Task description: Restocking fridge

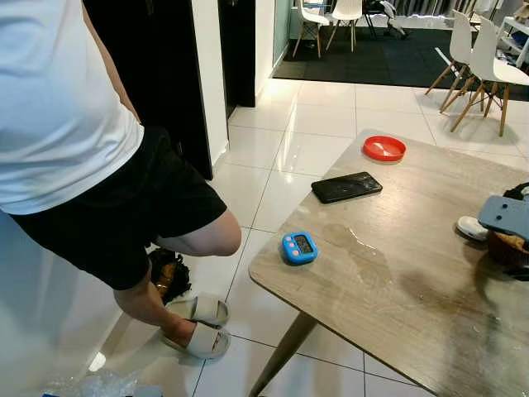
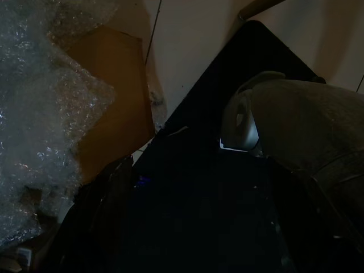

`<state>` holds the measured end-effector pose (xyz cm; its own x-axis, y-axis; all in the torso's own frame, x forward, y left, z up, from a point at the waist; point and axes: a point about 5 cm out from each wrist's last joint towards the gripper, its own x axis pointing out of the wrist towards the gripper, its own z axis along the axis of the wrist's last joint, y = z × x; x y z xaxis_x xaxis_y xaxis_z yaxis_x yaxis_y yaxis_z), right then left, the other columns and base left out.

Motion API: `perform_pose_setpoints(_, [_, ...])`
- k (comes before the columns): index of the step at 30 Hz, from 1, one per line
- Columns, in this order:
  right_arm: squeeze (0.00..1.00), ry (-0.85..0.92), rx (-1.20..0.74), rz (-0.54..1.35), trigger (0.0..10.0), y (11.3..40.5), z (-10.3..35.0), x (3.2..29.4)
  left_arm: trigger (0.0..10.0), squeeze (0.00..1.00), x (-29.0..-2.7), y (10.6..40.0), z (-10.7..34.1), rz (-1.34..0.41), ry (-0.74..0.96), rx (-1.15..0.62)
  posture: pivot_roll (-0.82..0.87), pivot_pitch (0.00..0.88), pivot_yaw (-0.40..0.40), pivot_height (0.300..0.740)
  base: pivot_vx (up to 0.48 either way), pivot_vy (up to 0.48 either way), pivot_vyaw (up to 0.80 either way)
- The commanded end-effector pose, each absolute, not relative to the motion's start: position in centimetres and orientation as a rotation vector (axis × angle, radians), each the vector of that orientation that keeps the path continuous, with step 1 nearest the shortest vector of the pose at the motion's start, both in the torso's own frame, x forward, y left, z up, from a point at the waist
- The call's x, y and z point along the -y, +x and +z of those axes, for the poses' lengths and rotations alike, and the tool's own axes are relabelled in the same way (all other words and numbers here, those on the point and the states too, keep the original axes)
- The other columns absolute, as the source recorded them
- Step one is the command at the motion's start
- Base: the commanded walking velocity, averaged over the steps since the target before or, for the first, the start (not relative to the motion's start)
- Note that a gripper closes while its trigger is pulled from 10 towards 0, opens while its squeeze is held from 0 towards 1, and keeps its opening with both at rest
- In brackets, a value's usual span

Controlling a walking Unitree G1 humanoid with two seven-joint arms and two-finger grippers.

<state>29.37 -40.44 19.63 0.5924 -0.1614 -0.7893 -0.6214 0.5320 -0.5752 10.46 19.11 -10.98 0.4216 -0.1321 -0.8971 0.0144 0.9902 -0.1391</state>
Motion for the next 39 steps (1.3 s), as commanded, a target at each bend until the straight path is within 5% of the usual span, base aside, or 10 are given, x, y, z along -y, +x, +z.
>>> perform_pose_setpoints(1, [0.00,-1.007,-0.948,0.350,10.0,29.4,18.9,40.1,10.0,0.00,-18.6,9.7,-11.2,-0.108,-0.134,-1.159,0.01,0.000,0.001,0.739,0.000,0.000,0.00])
perform_pose_setpoints(31, [0.00,-1.070,-1.047,0.301,10.0,28.9,17.9,40.7,10.0,0.00,-17.8,10.0,-11.3,-0.119,-0.132,-1.157,0.01,0.000,-0.001,0.739,0.000,0.000,0.00])
perform_pose_setpoints(32, [0.00,-1.069,-1.047,0.305,7.1,29.0,17.9,40.6,10.0,0.00,-18.0,10.0,-11.3,-0.117,-0.131,-1.157,0.01,0.000,-0.001,0.739,0.000,0.000,0.00])
perform_pose_setpoints(33, [0.00,-1.068,-1.047,0.307,7.1,29.0,17.9,40.6,10.0,0.00,-18.1,9.9,-11.3,-0.115,-0.131,-1.158,0.01,0.000,-0.001,0.739,0.000,0.000,0.00])
perform_pose_setpoints(34, [0.00,-1.067,-1.046,0.310,2.7,29.0,17.9,40.6,10.0,0.00,-18.2,9.9,-11.2,-0.113,-0.131,-1.158,0.01,0.000,-0.001,0.739,0.000,0.000,0.00])
perform_pose_setpoints(35, [0.00,-1.067,-1.046,0.310,2.7,29.0,17.9,40.6,10.0,0.00,-18.2,9.9,-11.2,-0.113,-0.131,-1.158,0.01,0.000,-0.001,0.739,0.000,0.000,0.00])
perform_pose_setpoints(36, [0.00,-1.067,-1.045,0.313,0.0,29.1,17.9,40.5,10.0,0.00,-18.4,9.9,-11.2,-0.112,-0.132,-1.158,0.01,0.000,-0.001,0.739,0.000,0.000,0.00])
perform_pose_setpoints(39, [0.00,-1.067,-1.043,0.316,0.0,29.1,17.9,40.4,10.0,0.00,-18.6,9.8,-11.2,-0.109,-0.133,-1.158,0.01,0.000,0.000,0.739,0.000,0.000,0.00])
